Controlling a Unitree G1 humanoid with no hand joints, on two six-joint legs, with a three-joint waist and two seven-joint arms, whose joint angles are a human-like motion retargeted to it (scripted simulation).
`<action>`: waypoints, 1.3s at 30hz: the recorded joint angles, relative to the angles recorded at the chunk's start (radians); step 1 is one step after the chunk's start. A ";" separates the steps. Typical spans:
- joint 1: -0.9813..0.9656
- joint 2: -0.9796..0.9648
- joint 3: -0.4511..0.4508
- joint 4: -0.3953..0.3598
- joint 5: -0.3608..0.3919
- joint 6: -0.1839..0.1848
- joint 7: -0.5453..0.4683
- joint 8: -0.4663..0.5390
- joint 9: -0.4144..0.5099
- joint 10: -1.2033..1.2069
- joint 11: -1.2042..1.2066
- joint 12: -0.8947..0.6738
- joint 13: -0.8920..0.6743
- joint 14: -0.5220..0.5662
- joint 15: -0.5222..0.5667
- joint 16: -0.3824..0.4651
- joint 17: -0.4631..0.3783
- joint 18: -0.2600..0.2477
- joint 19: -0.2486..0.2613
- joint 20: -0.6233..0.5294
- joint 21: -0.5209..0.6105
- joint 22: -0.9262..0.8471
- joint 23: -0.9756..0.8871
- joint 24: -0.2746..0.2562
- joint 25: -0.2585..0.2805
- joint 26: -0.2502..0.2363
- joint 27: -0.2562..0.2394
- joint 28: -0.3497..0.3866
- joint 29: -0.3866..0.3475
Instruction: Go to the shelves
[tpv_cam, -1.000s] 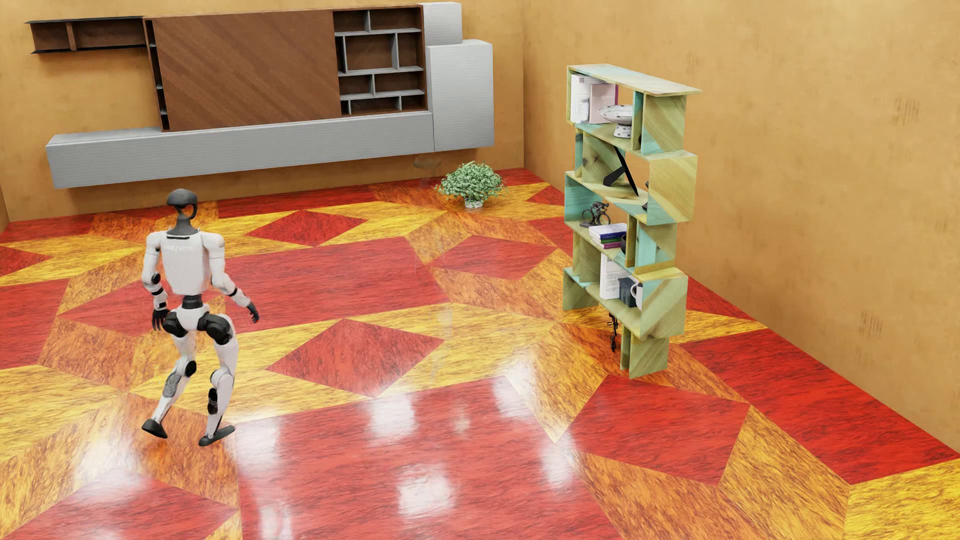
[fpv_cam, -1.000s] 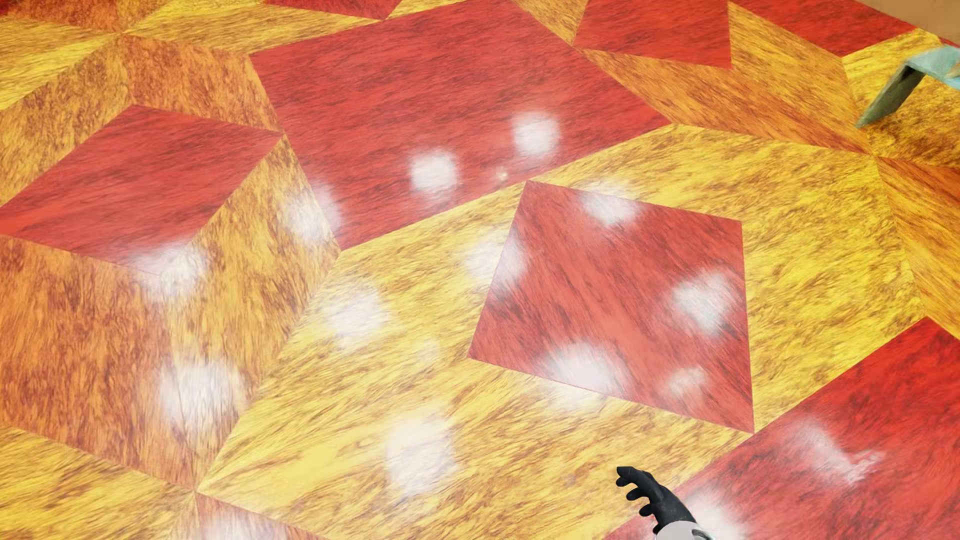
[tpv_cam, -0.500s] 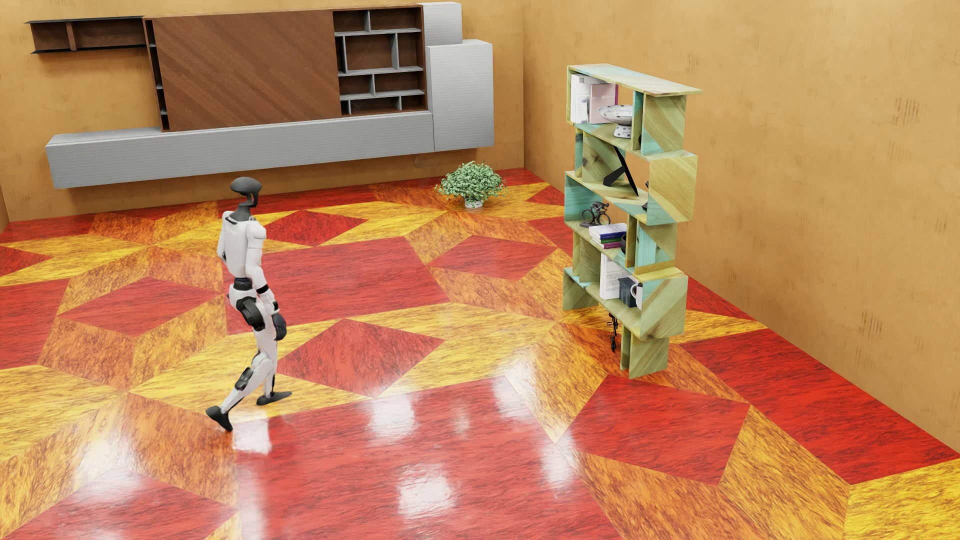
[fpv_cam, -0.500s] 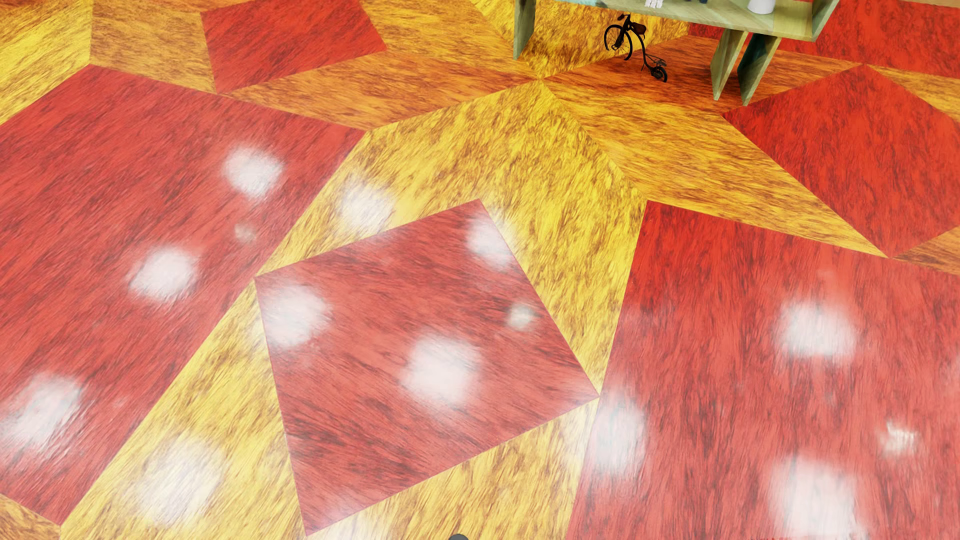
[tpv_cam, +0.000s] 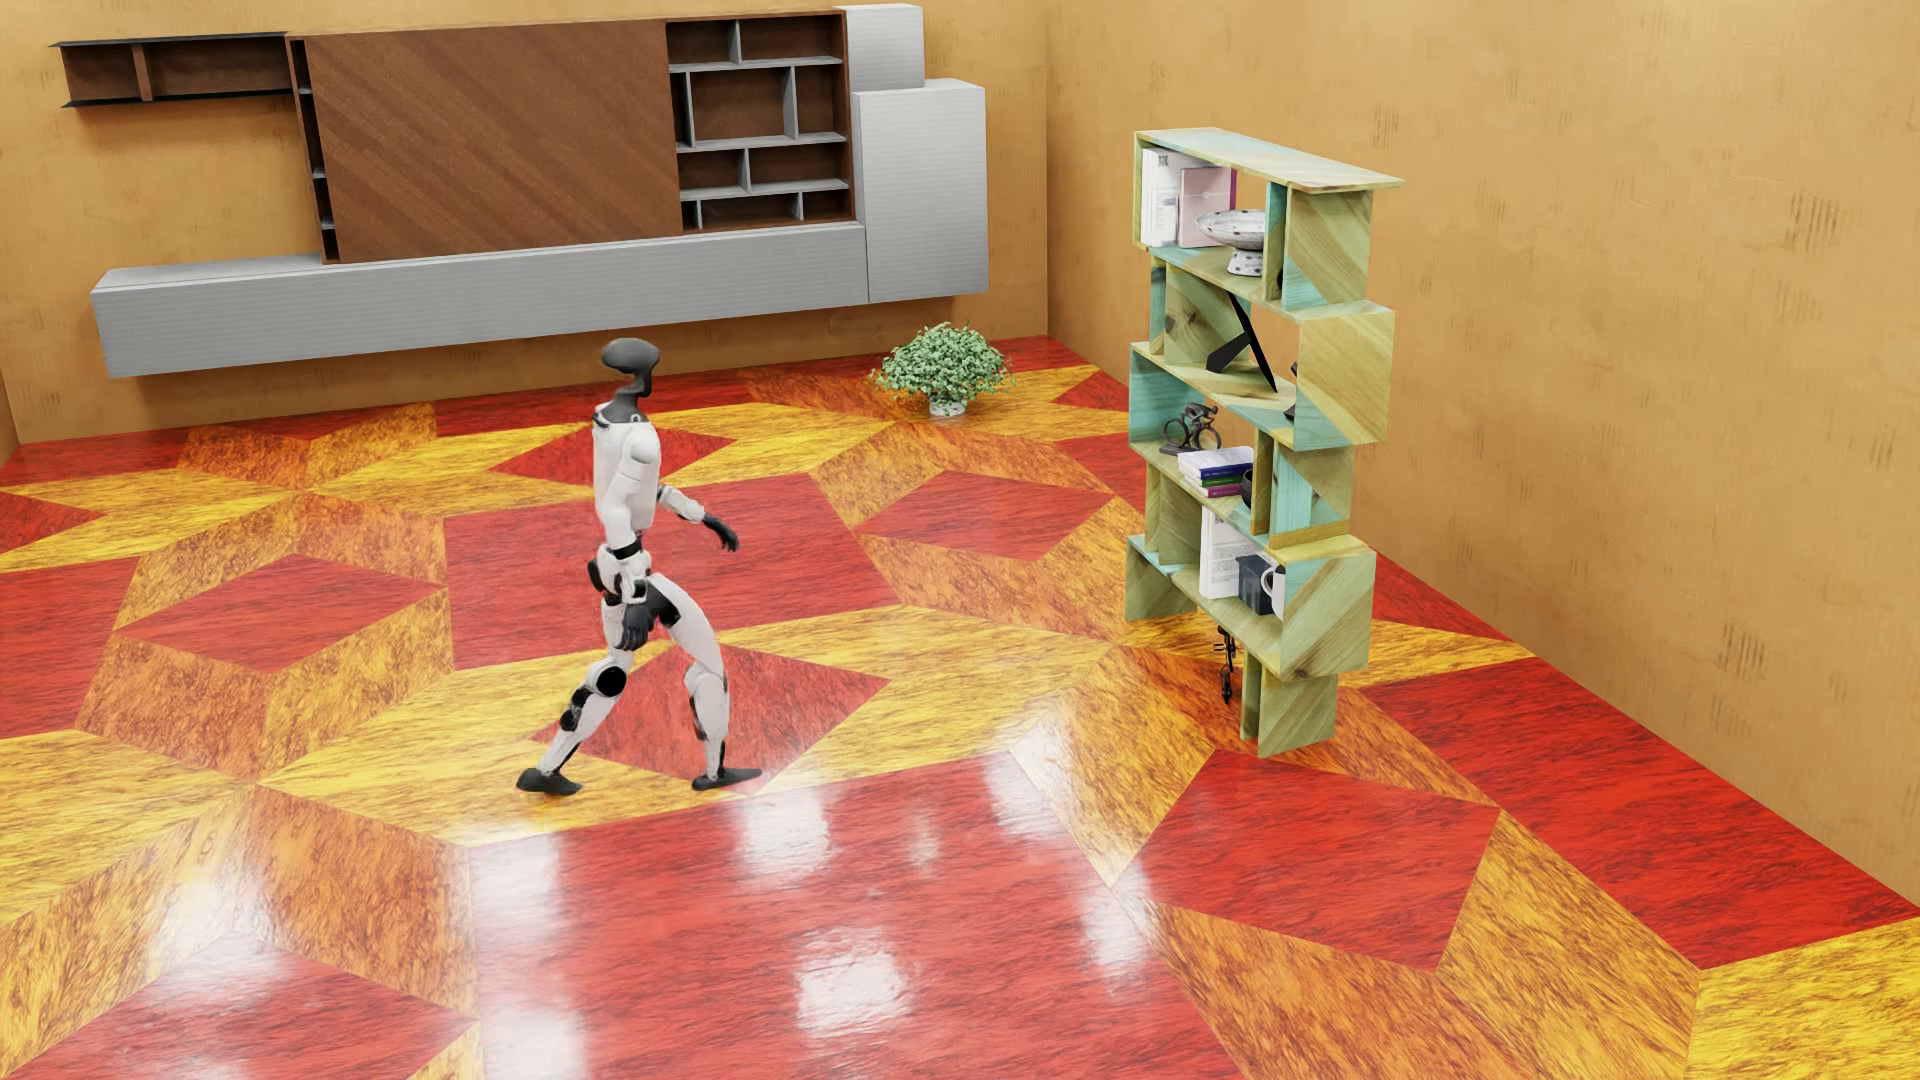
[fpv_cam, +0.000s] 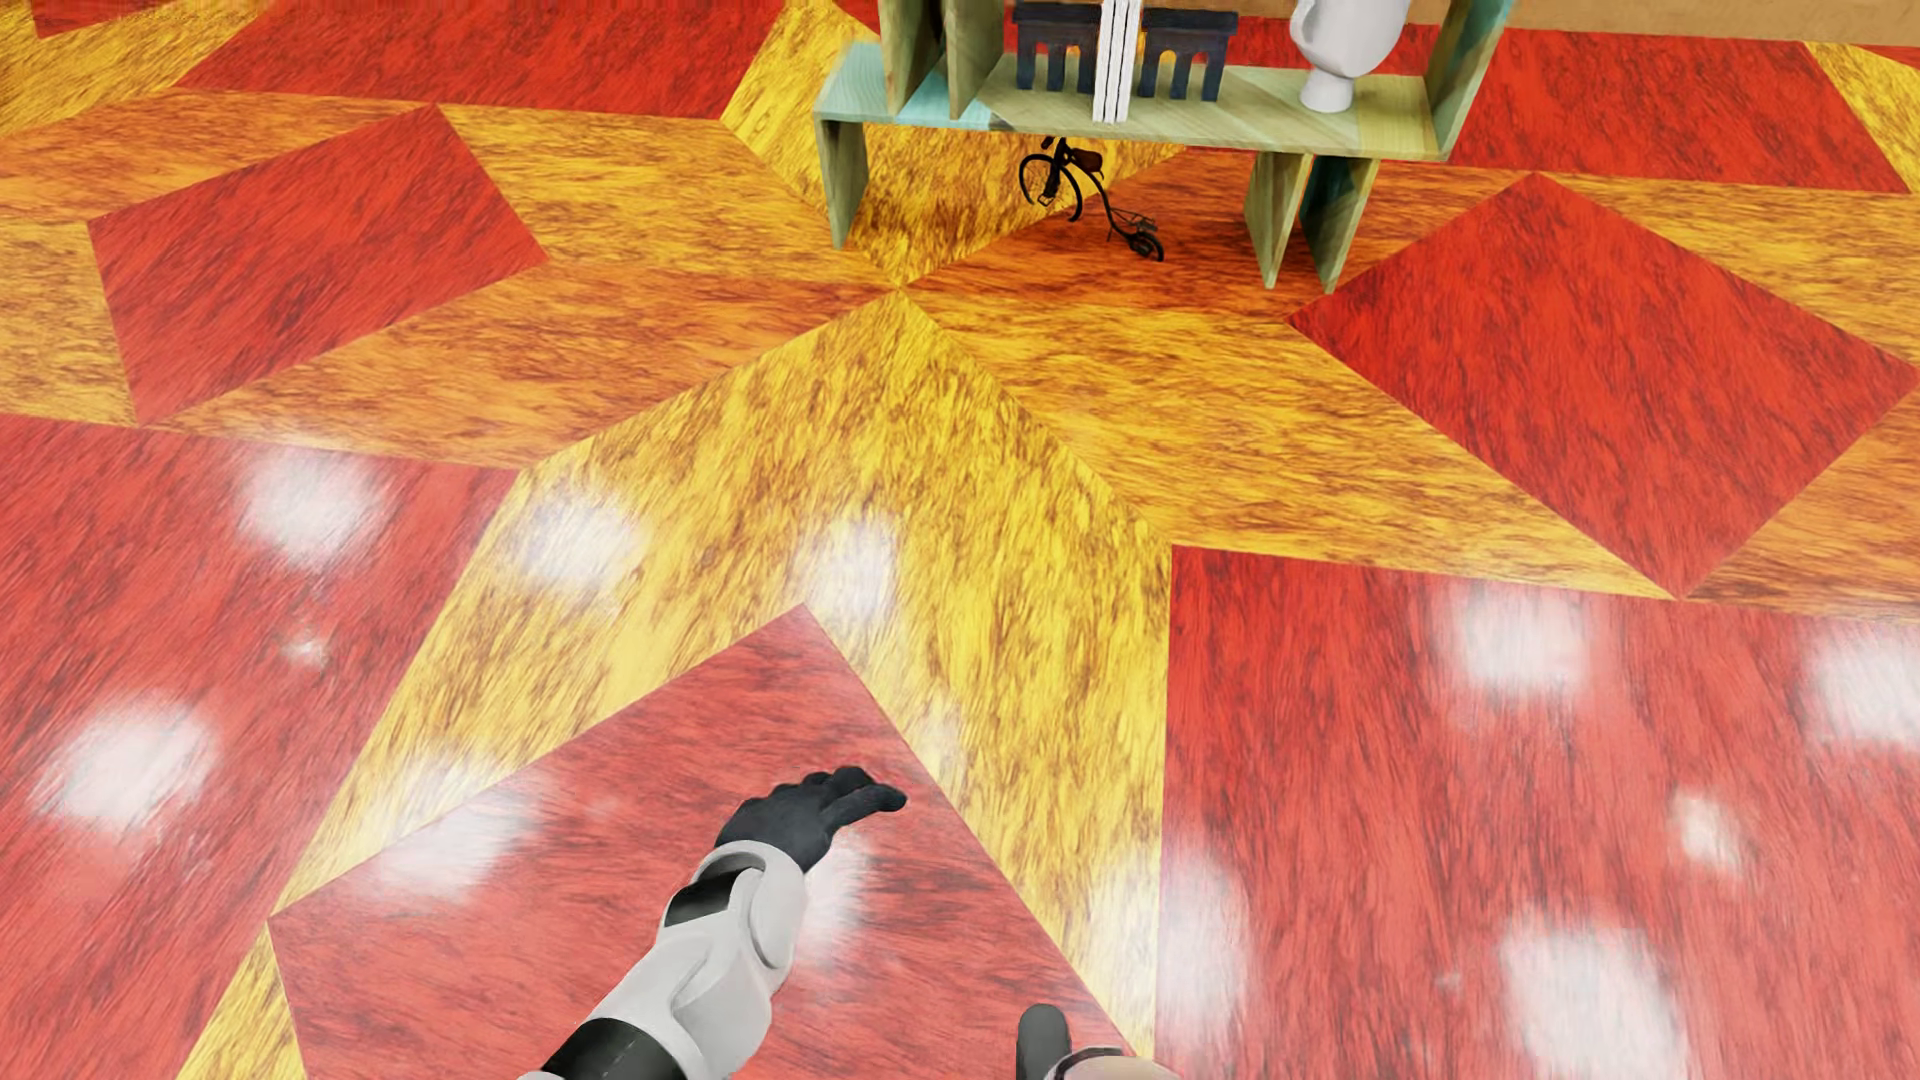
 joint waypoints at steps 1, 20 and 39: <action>-0.050 0.020 -0.001 0.018 0.001 0.009 -0.023 -0.016 0.008 0.133 0.048 0.009 -0.015 0.133 -0.058 -0.028 -0.003 -0.037 0.000 -0.008 0.007 0.072 0.014 -0.033 -0.031 0.043 0.012 0.015 0.030; -0.473 0.289 0.163 0.027 0.053 0.051 0.180 0.079 -0.009 -0.216 0.485 0.501 -0.415 0.197 -0.168 0.017 -0.160 0.159 0.172 0.130 0.035 0.325 -0.211 -0.128 0.023 0.188 -0.209 -0.122 -0.185; -0.402 0.207 0.062 0.170 -0.177 -0.053 -0.089 -0.206 0.008 0.199 0.206 0.068 -0.116 0.098 -0.289 -0.090 -0.142 -0.140 0.087 0.059 0.047 0.172 -0.030 0.011 -0.118 -0.004 -0.076 0.006 0.023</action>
